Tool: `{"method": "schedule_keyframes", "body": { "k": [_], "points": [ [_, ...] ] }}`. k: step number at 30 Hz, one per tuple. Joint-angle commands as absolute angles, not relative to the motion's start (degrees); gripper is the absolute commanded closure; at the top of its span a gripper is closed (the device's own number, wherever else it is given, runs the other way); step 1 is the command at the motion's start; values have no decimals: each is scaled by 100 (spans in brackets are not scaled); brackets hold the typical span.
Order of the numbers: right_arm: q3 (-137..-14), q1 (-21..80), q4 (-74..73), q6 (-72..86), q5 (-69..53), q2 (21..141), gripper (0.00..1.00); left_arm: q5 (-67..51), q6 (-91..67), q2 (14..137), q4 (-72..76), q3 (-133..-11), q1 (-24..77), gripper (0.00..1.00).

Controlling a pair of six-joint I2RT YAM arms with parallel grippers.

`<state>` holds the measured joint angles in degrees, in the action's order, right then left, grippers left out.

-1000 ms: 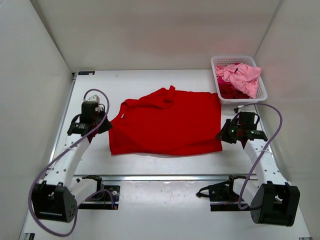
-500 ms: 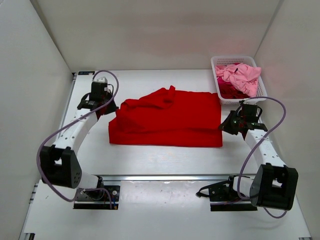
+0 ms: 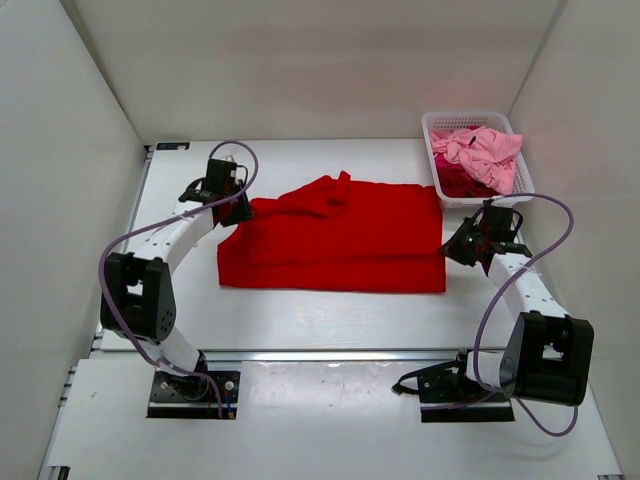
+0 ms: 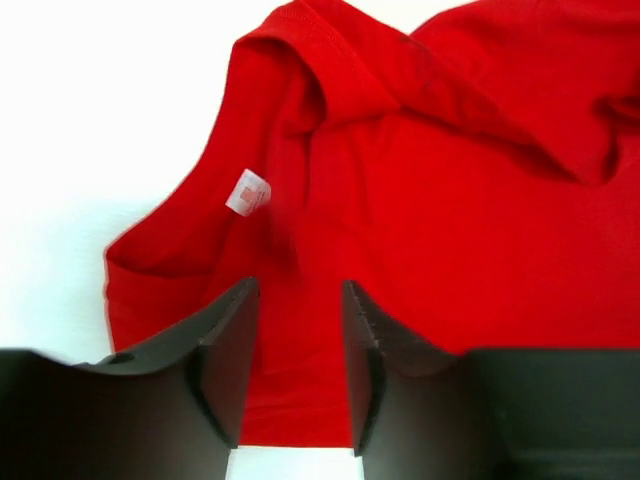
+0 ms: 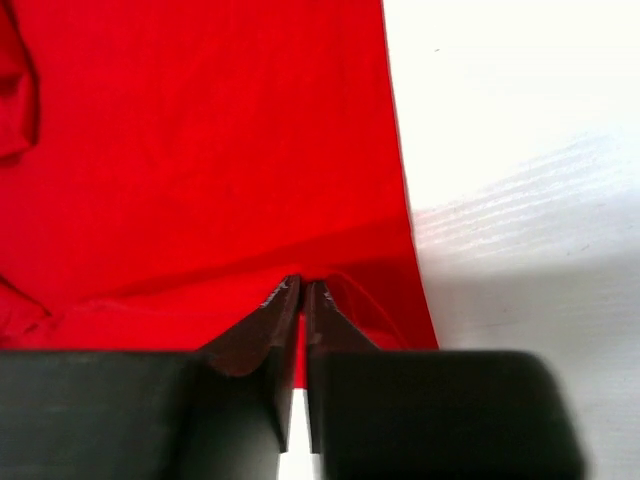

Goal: Fold and stack the t-shirts
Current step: Fold the flattened T-shirt at the center of the board.

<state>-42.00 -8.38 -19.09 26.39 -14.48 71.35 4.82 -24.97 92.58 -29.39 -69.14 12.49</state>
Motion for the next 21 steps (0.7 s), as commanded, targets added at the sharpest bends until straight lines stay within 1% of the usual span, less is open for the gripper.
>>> {"method": "schedule_keyframes", "body": {
  "k": [1, 2, 4, 5, 6, 9, 10, 11, 12, 13, 14, 15, 16, 18, 20, 21],
  "points": [
    [-4210, -870, -1503, 2769, -1266, 7093, 93, 404, -2540, 9088, -2777, -6935, 1204, 48],
    [-4262, -835, -1546, 2760, -1248, 7058, 87, 361, -2514, 8940, -2856, -6908, 1126, 45],
    [-4289, -844, -1599, 2681, -1222, 6944, 79, 396, -2452, 8518, -2883, -6725, 1011, 34],
    [-4306, -835, -1626, 2672, -1239, 6839, 74, 404, -2409, 8186, -2874, -6567, 932, 32],
    [-4272, -800, -1696, 2654, -1274, 6681, 73, 378, -2408, 7852, -2944, -6391, 810, 30],
    [-4228, -651, -1880, 2550, -1239, 6269, 70, 141, -2417, 7192, -3154, -5917, 511, 32],
    [-4158, -572, -1968, 2453, -1265, 6101, 71, 28, -2426, 6972, -3147, -5758, 466, 34],
    [-4079, -476, -2047, 2383, -1222, 5934, 82, -122, -2452, 6857, -3173, -5418, 396, 41],
    [-4000, -414, -2152, 2373, -1274, 5715, 97, -193, -2530, 6655, -3173, -5127, 343, 46],
    [-3790, -352, -2197, 2373, -1353, 5487, 100, -411, -2644, 6462, -3103, -4785, 282, 53],
    [-3649, -291, -2232, 2356, -1449, 5249, 100, -552, -2689, 6390, -3050, -4607, 281, 61],
    [-3552, -247, -2241, 2416, -1581, 5160, 100, -589, -2820, 6190, -3024, -4266, 299, 66],
    [-3394, -142, -2259, 2478, -1582, 4950, 100, -537, -2995, 6013, -2893, -3932, 351, 66],
    [-3148, 78, -2189, 2531, -1504, 4782, 100, -510, -3180, 5828, -2804, -3606, 395, 63],
    [-3015, 228, -2075, 2628, -1512, 4816, 96, -492, -3357, 5705, -2690, -3332, 317, 52],
    [-3006, 246, -2039, 2680, -1616, 4895, 91, -449, -3444, 5704, -2611, -3166, 290, 46]
  ]
}}
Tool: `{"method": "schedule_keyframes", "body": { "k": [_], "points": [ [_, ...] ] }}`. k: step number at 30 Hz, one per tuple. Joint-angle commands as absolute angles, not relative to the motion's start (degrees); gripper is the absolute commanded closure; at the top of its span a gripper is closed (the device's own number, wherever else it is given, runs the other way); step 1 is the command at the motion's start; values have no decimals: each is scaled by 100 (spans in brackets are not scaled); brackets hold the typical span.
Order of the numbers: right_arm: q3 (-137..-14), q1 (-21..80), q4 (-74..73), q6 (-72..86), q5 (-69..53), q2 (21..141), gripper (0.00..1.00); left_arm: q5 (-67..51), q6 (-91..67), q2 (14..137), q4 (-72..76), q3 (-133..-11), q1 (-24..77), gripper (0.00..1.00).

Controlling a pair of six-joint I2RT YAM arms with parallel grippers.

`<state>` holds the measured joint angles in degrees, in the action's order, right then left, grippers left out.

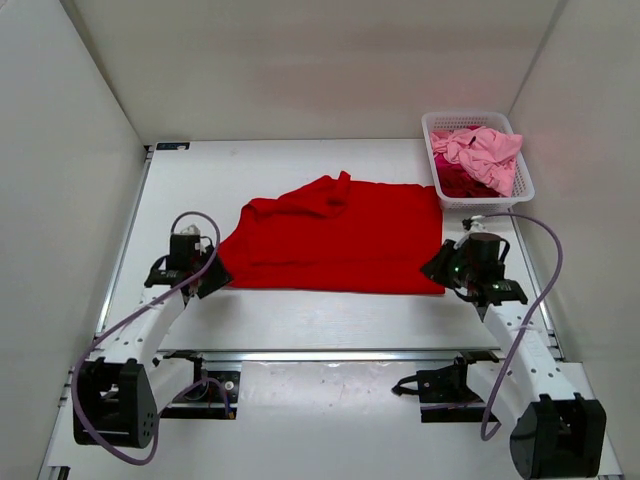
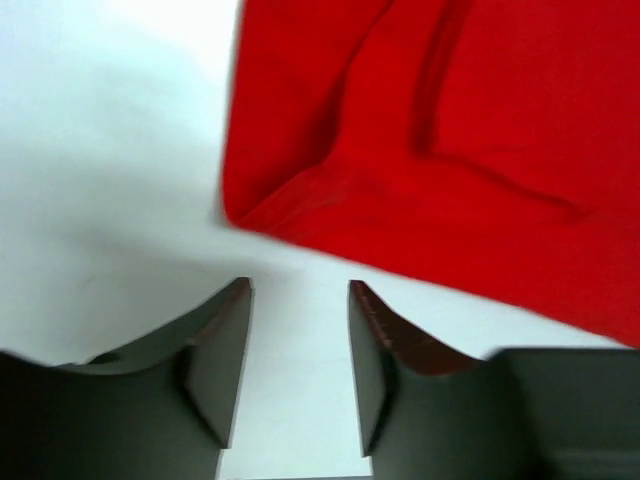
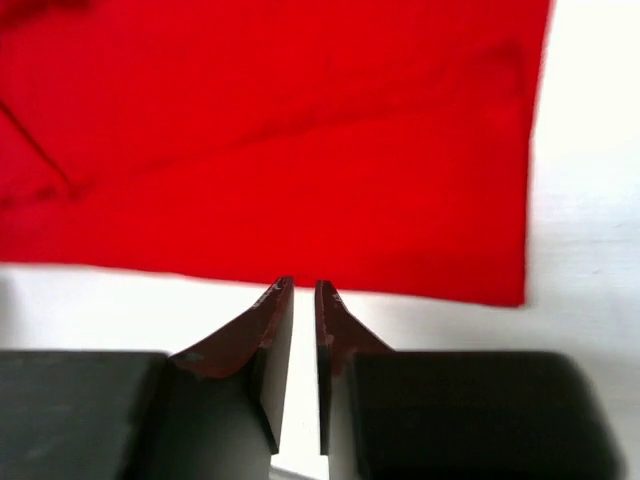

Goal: Fold and stack the t-shirts
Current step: Fold the flattened T-shirt at the center of the board.

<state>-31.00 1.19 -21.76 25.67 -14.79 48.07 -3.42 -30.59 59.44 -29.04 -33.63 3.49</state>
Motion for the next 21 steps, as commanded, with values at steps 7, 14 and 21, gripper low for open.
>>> {"method": "schedule_keyframes", "body": {
  "k": [7, 14, 21],
  "points": [
    [-2777, 511, -1529, 2927, -1468, 5484, 75, -281, -3779, 6284, -1856, -2777, 132, 39],
    [-2197, -562, -1047, 3356, -1642, 5247, 68, -544, -3920, 6987, -1266, -2646, 80, 61],
    [-1934, -474, -914, 3384, -1460, 5450, 68, -307, -3806, 6593, -1486, -2479, -289, 99]
  ]
}}
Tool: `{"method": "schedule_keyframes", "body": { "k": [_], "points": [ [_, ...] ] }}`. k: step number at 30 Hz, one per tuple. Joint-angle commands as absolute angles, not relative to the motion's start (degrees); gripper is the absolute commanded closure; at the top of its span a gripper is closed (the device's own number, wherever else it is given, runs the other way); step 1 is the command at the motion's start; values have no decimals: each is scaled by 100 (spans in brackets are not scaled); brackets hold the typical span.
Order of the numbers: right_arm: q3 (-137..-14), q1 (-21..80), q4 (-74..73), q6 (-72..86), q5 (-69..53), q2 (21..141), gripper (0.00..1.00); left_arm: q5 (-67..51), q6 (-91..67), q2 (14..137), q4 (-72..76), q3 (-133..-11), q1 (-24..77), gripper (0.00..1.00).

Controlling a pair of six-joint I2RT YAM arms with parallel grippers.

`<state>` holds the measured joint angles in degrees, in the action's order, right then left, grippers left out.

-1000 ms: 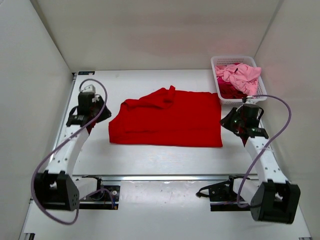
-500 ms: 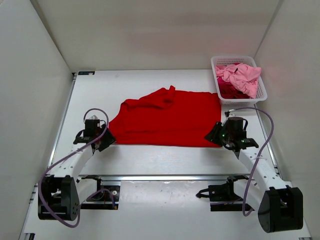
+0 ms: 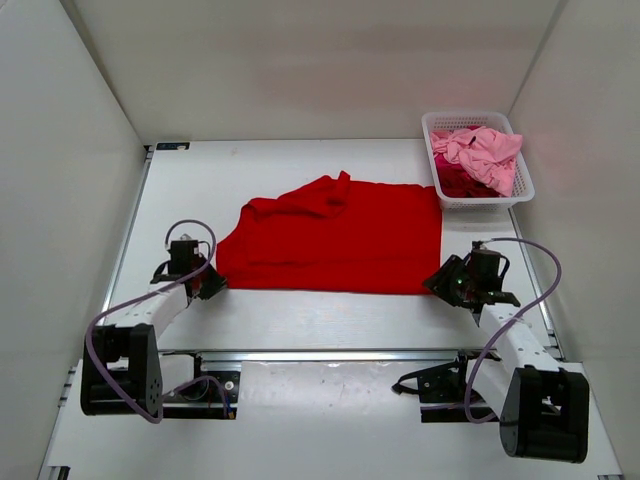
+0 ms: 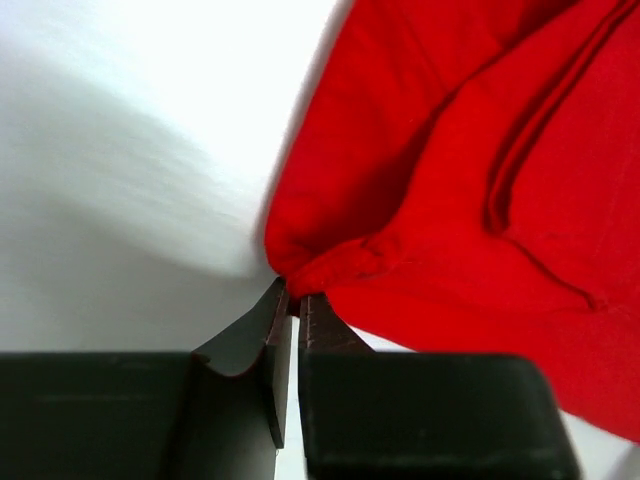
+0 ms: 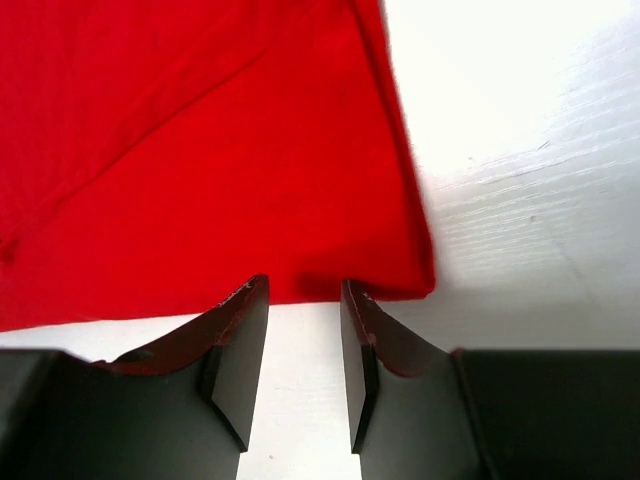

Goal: Fold and stack the t-shirts
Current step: Fold the flattened T-shirt at the center of the board, then pick up the 1/3-folded T-shirt from the center of the board.

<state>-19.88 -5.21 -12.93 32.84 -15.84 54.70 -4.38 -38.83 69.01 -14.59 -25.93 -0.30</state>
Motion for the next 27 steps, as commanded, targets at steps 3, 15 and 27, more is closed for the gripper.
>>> {"method": "schedule_keyframes", "body": {
  "k": [3, 15, 27],
  "points": [
    [-1881, -597, -905, 3375, -1450, 5414, 68, -624, -3674, 6250, -1748, -2181, -702, 100],
    [-2354, 431, -1564, 3253, -1116, 4869, 68, -556, -3085, 4500, -3901, -3426, -617, 30],
    [-3962, 1344, -1389, 2839, -1152, 5931, 100, -274, -4227, 6772, -1971, -4788, 1675, 100]
  ]
}}
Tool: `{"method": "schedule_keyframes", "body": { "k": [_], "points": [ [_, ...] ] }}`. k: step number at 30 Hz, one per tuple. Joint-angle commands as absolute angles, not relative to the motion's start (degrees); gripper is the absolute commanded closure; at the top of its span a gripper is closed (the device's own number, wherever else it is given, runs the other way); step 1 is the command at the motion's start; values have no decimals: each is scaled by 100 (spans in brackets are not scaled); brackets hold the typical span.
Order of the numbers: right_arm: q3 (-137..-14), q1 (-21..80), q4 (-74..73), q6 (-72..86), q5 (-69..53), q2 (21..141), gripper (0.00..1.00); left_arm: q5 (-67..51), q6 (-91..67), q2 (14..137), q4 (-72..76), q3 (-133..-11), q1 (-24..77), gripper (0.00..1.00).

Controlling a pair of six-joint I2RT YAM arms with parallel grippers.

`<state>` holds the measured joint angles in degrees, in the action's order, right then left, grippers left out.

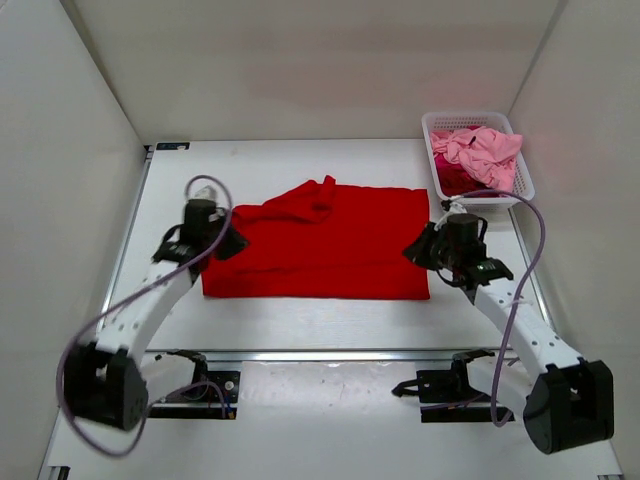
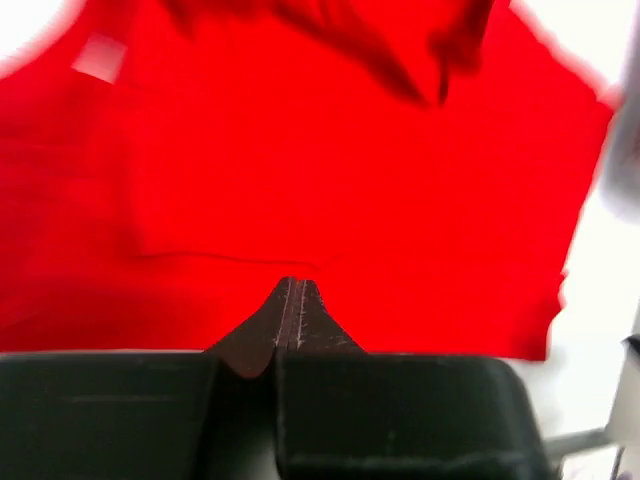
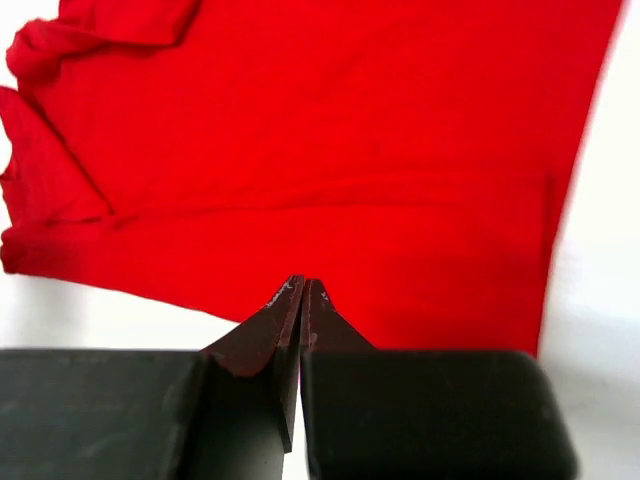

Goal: Fold and stack the t-shirts
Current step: Pick up the 1/3-folded T-shirt from the center of the board.

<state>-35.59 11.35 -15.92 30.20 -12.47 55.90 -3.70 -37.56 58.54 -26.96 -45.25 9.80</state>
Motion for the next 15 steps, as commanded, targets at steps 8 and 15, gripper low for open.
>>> {"method": "schedule_keyframes", "body": {
  "k": [8, 15],
  "points": [
    [-4588, 1468, -1046, 2725, -1221, 6793, 100, 666, -3894, 9402, -1722, -7178, 3031, 58],
    [-4772, 1363, -1072, 2541, -1230, 6873, 100, 737, -3463, 11873, -2953, -10177, 3103, 55]
  ]
}}
